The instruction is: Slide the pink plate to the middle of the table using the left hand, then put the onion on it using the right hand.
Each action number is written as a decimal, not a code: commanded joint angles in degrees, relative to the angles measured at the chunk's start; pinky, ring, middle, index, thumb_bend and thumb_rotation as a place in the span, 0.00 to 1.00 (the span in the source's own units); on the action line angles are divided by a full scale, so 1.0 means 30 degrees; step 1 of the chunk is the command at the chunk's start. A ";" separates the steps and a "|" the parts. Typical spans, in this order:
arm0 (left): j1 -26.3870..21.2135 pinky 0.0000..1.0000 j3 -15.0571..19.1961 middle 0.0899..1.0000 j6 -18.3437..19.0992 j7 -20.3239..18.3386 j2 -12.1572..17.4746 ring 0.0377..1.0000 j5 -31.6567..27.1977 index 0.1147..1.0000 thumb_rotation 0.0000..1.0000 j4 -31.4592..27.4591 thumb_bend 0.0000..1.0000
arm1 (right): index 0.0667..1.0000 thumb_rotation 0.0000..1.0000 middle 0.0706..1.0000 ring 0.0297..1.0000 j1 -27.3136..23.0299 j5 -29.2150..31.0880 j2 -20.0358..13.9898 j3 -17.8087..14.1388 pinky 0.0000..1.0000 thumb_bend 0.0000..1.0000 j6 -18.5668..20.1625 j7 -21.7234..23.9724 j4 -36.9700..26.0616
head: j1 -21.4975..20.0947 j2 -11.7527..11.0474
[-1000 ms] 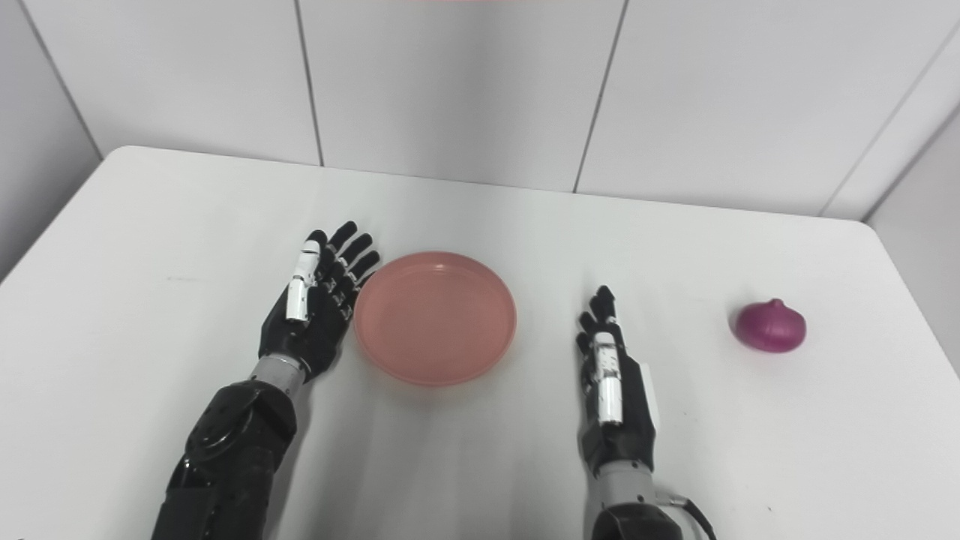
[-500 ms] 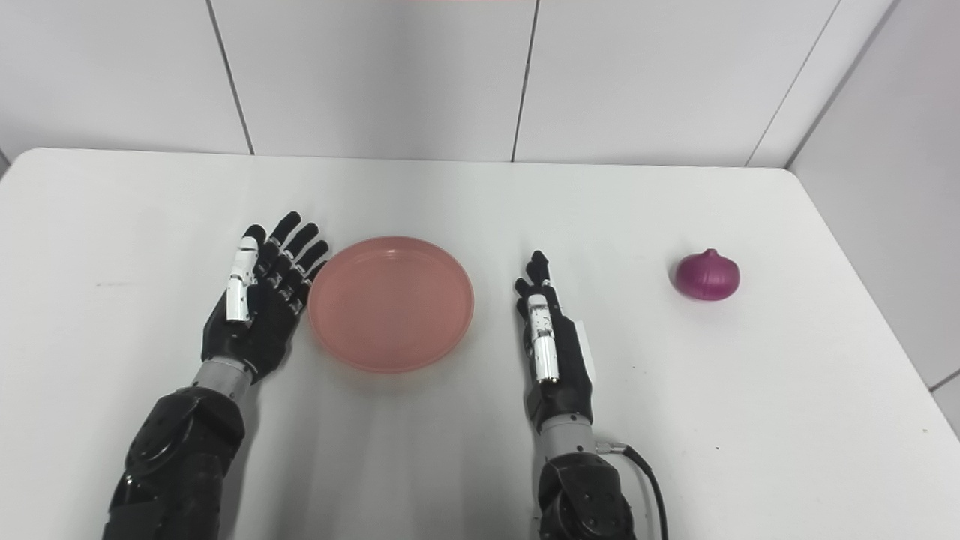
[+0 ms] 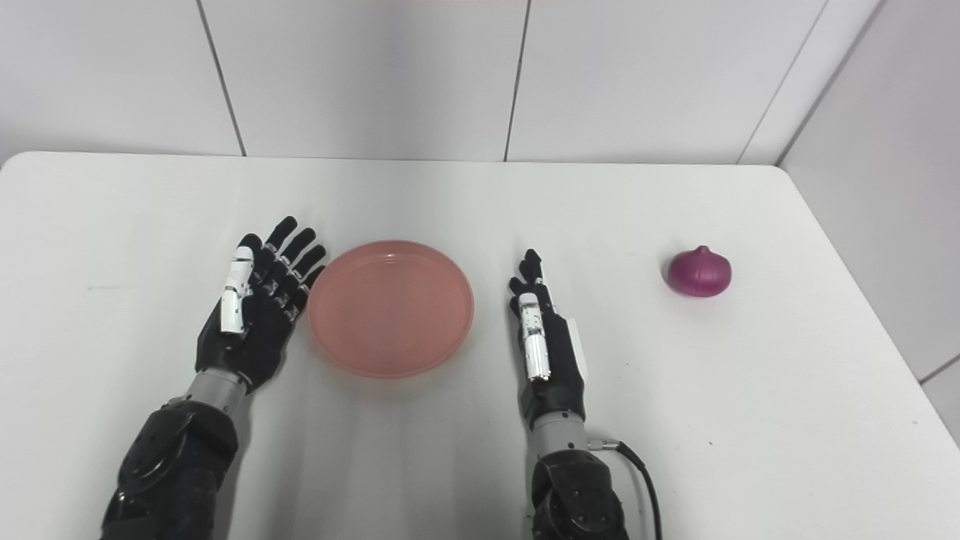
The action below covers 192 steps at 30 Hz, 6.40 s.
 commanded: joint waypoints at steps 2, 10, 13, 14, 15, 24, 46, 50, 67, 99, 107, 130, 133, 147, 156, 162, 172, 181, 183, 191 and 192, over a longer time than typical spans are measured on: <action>0.0302 0.94 -0.0179 0.94 -0.0327 -0.0345 0.0041 0.94 -0.0021 0.92 1.00 0.0123 0.43 | 1.00 1.00 0.99 0.97 -0.0251 0.0003 0.0231 0.0091 0.97 0.22 -0.0761 -0.0009 -0.0217 | 0.0041 0.0006; 0.0337 0.94 -0.0279 0.94 -0.0753 -0.0312 0.0005 0.94 0.0225 0.93 1.00 0.0292 0.43 | 1.00 1.00 1.00 0.98 -0.0544 0.0334 -0.0011 -0.0377 0.98 0.30 -0.1152 0.0006 -0.0174 | -0.0211 -0.0114; 0.0341 0.94 -0.0260 0.94 -0.0988 -0.0293 -0.0001 0.94 0.0255 0.92 1.00 0.0534 0.43 | 1.00 1.00 0.99 0.96 -0.0771 -0.0481 -0.0307 -0.0366 0.96 0.36 -0.0901 -0.0223 -0.0442 | -0.0372 -0.0161; 0.0346 0.94 -0.0278 0.94 -0.1014 -0.0279 -0.0007 0.94 0.0270 0.92 1.00 0.0550 0.43 | 1.00 1.00 0.98 0.96 -0.0844 -0.0817 -0.0466 -0.0310 0.96 0.38 -0.0798 -0.0231 -0.0553 | -0.0457 -0.0172; 0.0350 0.94 -0.0298 0.94 -0.1026 -0.0263 -0.0010 0.94 0.0282 0.92 1.00 0.0549 0.43 | 1.00 1.00 0.98 0.96 -0.0886 -0.1016 -0.0561 -0.0277 0.96 0.40 -0.0736 -0.0217 -0.0619 | -0.0457 -0.0172; 0.0382 0.95 -0.0313 0.94 -0.1181 -0.0340 0.0063 0.94 0.0151 0.92 1.00 0.0745 0.43 | 0.99 0.91 0.98 0.95 -0.1538 -0.3994 -0.2223 0.0067 0.90 0.49 0.0700 0.0175 -0.2812 | -0.0869 -0.0181; 0.0452 0.93 0.0049 0.92 -0.1094 -0.0333 0.0027 0.92 -0.0344 0.92 1.00 0.1004 0.40 | 0.96 0.49 0.92 0.89 -0.3597 -0.9238 -0.6763 -0.1122 0.82 0.82 0.2806 0.1353 -0.5792 | -0.2707 -0.0506; 0.0466 0.94 0.0066 0.92 -0.1039 -0.0366 0.0053 0.93 -0.0380 0.92 1.00 0.1035 0.41 | 0.95 0.51 0.91 0.89 -0.3970 -1.0755 -0.7988 -0.1232 0.82 0.88 0.3343 0.1831 -0.5752 | -0.2773 -0.0566; 0.0452 0.95 0.0477 0.92 -0.1173 -0.0633 0.0098 0.92 -0.0781 0.91 1.00 0.1561 0.41 | 0.91 0.38 0.89 0.86 -0.4492 -1.3505 -0.9152 -0.2787 0.75 0.98 0.3819 0.2168 -0.4991 | -0.3505 -0.1154; 0.0379 0.96 0.0833 0.91 -0.1516 -0.0935 0.0368 0.93 -0.1083 0.90 1.00 0.2579 0.41 | 0.88 0.42 0.87 0.81 -0.3973 -1.5323 -0.9610 -0.4068 0.69 1.00 0.4649 0.1195 -0.0998 | -0.4073 -0.1811; 0.0371 0.95 0.0855 0.91 -0.1460 -0.0931 0.0394 0.93 -0.1084 0.90 1.00 0.2521 0.41 | 0.89 0.43 0.88 0.81 -0.4069 -1.5516 -0.9898 -0.4243 0.69 1.00 0.4997 0.1433 -0.0009 | -0.4084 -0.1862; 0.0432 0.97 0.0740 0.92 -0.1605 -0.1100 0.0364 0.93 -0.1082 0.91 1.00 0.2537 0.41 | 0.88 0.49 0.88 0.82 -0.4557 -1.5262 -1.0601 -0.4092 0.70 1.00 0.5005 0.2892 0.1945 | -0.3970 -0.1799; 0.0429 0.96 0.0722 0.92 -0.1687 -0.1159 0.0373 0.93 -0.1080 0.91 1.00 0.2598 0.41 | 0.89 0.50 0.89 0.83 -0.4633 -1.5367 -1.0488 -0.4147 0.71 1.00 0.5031 0.3440 0.1870 | -0.3958 -0.1802; 0.0491 0.96 0.0724 0.91 -0.1649 -0.1159 0.0395 0.92 -0.1066 0.90 1.00 0.2512 0.41 | 0.89 0.53 0.88 0.83 -0.5046 -1.5287 -1.0781 -0.3596 0.72 1.00 0.5029 0.4017 0.2649 | -0.3926 -0.1725; 0.0501 0.95 0.0785 0.91 -0.1734 -0.1212 0.0389 0.92 -0.1152 0.90 1.00 0.2610 0.41 | 0.89 0.52 0.88 0.83 -0.5312 -1.5474 -1.0802 -0.3483 0.73 1.00 0.5027 0.4664 0.3162 | -0.3912 -0.1702; 0.0528 0.96 0.0735 0.92 -0.1706 -0.1307 0.0438 0.93 -0.1158 0.90 1.00 0.2530 0.41 | 0.89 0.49 0.88 0.84 -0.5447 -1.5249 -1.0862 -0.3415 0.73 1.00 0.5021 0.4531 0.3480 | -0.3882 -0.1658; 0.0542 0.95 0.0746 0.91 -0.1607 -0.1192 0.0412 0.92 -0.1137 0.90 1.00 0.2404 0.41 | 0.87 0.45 0.87 0.82 -0.5526 -1.5334 -1.1203 -0.3257 0.72 1.00 0.5012 0.4386 0.3809 | -0.3852 -0.1590; 0.0569 0.95 0.0735 0.91 -0.1547 -0.1194 0.0403 0.92 -0.1169 0.90 1.00 0.2280 0.41 | 0.85 0.34 0.86 0.82 -0.5374 -1.5128 -1.1253 -0.3447 0.71 0.95 0.5012 0.4116 0.3703 | -0.3843 -0.1519; 0.0578 0.96 0.0706 0.91 -0.1547 -0.1187 0.0421 0.92 -0.1119 0.90 1.00 0.2263 0.41 | 0.84 0.33 0.85 0.82 -0.5368 -1.5203 -1.1209 -0.3499 0.71 0.93 0.5025 0.4192 0.3621 | -0.3824 -0.1504; 0.0542 0.95 0.0716 0.91 -0.1562 -0.1160 0.0393 0.92 -0.1128 0.90 1.00 0.2318 0.41 | 0.80 0.34 0.81 0.77 -0.5364 -1.4965 -1.1197 -0.3430 0.67 0.88 0.4995 0.3864 0.3653 | -0.3765 -0.1515; 0.0544 0.96 0.0712 0.91 -0.1562 -0.1183 0.0396 0.92 -0.1144 0.90 1.00 0.2307 0.41 | 0.80 0.34 0.80 0.76 -0.5380 -1.4821 -1.1203 -0.3424 0.65 0.87 0.4973 0.3805 0.3698 | -0.3752 -0.1512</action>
